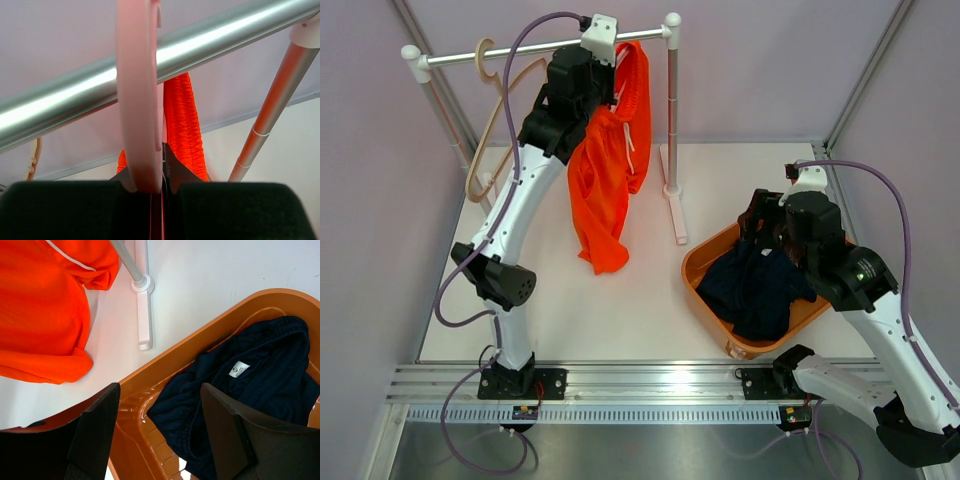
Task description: Remove the shorts from the hanger
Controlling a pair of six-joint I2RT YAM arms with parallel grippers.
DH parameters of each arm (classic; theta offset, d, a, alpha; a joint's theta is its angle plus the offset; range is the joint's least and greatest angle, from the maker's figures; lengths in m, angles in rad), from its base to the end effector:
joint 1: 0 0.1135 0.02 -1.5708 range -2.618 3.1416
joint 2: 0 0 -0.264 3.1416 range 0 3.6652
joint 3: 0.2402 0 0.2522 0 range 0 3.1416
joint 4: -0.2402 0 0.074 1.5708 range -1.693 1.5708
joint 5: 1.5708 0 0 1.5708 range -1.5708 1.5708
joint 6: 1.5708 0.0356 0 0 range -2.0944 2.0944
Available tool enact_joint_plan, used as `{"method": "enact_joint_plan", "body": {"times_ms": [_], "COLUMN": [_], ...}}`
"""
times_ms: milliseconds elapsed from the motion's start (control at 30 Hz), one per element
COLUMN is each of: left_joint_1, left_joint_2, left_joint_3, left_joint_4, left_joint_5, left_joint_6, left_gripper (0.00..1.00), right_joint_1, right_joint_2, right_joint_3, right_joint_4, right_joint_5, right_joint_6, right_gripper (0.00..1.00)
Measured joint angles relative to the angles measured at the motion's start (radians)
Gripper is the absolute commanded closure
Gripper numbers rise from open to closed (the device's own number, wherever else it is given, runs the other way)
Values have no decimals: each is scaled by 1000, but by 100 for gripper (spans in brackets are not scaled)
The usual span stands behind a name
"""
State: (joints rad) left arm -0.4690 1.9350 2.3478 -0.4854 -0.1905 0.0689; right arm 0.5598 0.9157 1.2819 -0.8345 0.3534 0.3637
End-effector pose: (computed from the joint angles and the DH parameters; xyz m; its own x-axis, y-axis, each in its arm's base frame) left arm 0.3804 -0.1852 0.5055 -0.0456 0.0989 -0.9941 0.2792 0.9567 0.0824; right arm 0.1440 0.0757 0.4181 -0.4416 0.1171 -0.8895 -0.0850 0.9815 0.1714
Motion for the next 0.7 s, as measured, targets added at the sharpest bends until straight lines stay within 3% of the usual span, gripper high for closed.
{"method": "enact_joint_plan", "body": {"times_ms": [400, 700], "left_joint_1": [6, 6], "left_joint_2": [-84, -161], "left_joint_3": [-15, -95], "left_joint_4": [-6, -121], "left_joint_5": [20, 70], "left_joint_6": [13, 8], "left_gripper": [100, 100], "right_joint_1": [0, 0], "right_joint_2": [1, 9], "right_joint_3": [-15, -12], "right_joint_4": [24, 56], "right_joint_5": [-7, -27], "right_joint_6": [0, 0], "right_gripper": [26, 25]}}
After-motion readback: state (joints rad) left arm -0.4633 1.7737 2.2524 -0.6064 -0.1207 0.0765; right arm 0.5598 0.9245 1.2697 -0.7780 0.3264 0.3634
